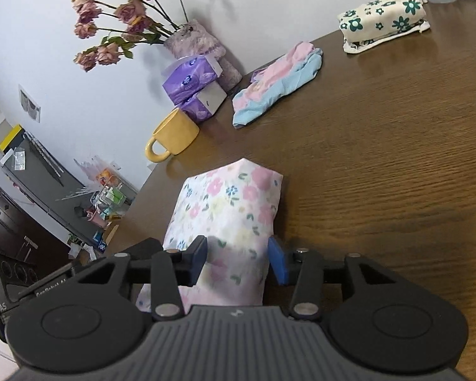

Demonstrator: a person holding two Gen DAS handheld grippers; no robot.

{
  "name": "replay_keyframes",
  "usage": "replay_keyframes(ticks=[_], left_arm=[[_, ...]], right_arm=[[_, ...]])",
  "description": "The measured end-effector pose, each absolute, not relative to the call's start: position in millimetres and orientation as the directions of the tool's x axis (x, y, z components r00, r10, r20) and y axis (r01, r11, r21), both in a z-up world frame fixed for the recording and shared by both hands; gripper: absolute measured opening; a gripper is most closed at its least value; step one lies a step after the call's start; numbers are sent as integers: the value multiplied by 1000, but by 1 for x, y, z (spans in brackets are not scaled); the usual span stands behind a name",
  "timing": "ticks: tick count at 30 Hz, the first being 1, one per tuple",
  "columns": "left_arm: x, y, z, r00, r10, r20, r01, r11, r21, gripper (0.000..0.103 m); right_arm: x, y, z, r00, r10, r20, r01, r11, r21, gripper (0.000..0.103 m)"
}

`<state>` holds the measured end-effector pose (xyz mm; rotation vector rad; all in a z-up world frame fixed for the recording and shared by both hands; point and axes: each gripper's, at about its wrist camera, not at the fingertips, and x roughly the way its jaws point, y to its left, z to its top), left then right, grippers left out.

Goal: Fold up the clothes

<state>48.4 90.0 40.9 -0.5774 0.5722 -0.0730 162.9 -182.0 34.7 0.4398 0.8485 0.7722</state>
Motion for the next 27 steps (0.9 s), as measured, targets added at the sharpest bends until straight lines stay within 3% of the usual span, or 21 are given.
replay_keyframes(ticks=[6,13,18,19,25,27], left_arm=[[56,89,35,832,-237,-501,-87,837,-540,59],[56,89,31,831,-250,-497,-81,830,-552,45],[55,88,31,835,-249,-491,-74,833,-549,42],[55,88,31,833,-250,-493,-76,831,-551,42],[57,93,37,835,-239,-495,-92,827,-554,66],[62,95,38,832,-233,-504,-101,829,-550,69]], right_arm=[[162,-178,34,427,747,-509,-435,663,609,43],[161,-175,34,433,737,-518,-443,675,590,30],[161,-175,33,435,734,-522,-444,679,585,29],[161,-176,33,433,736,-521,-442,677,589,33],[165,-176,38,445,726,-525,-446,687,573,38],[168,-174,39,448,721,-528,-446,692,568,39]])
